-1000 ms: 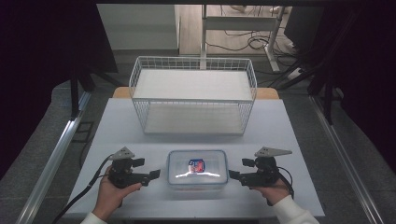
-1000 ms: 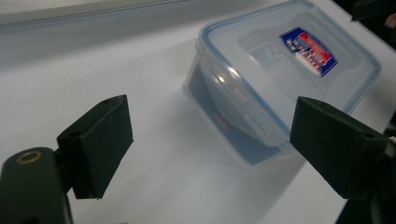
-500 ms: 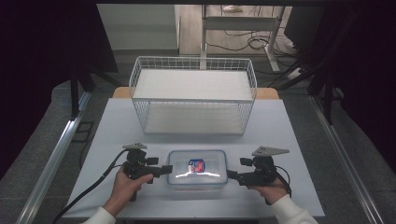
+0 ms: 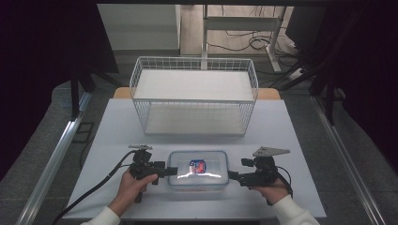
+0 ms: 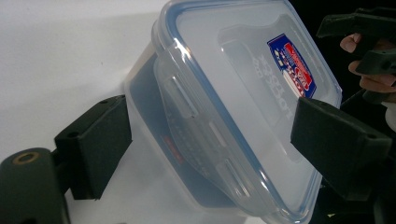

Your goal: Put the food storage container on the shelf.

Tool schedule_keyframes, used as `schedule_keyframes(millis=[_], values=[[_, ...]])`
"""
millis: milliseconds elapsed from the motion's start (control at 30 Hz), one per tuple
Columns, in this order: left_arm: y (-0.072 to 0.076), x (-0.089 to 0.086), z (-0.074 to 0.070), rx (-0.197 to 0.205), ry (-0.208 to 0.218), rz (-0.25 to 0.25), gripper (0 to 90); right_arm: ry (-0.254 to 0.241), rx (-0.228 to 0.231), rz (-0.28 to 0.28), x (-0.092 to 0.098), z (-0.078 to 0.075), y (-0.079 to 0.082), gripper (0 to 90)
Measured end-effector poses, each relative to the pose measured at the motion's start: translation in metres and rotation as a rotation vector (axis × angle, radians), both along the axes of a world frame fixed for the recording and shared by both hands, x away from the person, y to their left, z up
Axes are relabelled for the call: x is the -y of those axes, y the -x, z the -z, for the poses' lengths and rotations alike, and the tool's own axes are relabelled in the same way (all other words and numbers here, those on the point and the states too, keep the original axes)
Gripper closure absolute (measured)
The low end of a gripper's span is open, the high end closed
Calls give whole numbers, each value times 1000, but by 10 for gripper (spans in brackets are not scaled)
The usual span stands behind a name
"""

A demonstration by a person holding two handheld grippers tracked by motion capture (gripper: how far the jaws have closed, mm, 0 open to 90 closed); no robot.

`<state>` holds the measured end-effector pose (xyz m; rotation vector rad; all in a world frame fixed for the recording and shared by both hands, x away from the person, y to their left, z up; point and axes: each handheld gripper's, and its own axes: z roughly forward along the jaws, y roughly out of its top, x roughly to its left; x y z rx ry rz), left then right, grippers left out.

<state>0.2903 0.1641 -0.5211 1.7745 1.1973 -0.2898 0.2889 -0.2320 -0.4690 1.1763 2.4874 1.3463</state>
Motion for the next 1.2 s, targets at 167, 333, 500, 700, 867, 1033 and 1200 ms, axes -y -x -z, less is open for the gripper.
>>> schedule_keyframes(millis=[167, 333, 500, 700, 867, 1033, 1200], values=[[0, 3, 4, -28, 29, 21, 177, 2, 1, 2, 1, 0, -1, 171], [1, 4, 3, -31, 47, 31, 247, 0, 2, 9, 3, 0, -1, 171], [3, 3, 1, -32, 39, 27, 274, 2, -28, 13, -1, 4, -5, 167], [3, 2, 1, -36, 39, 27, 287, -78, -166, -2, -10, 17, -22, 156], [3, 2, 1, -35, 42, 26, 291, -99, -219, -7, -16, 25, -31, 145], [3, 2, 1, -35, 43, 25, 293, -115, -265, -23, -23, 30, -36, 134], [3, 2, 1, -33, 43, 25, 293, -112, -284, -32, -25, 33, -37, 128]])
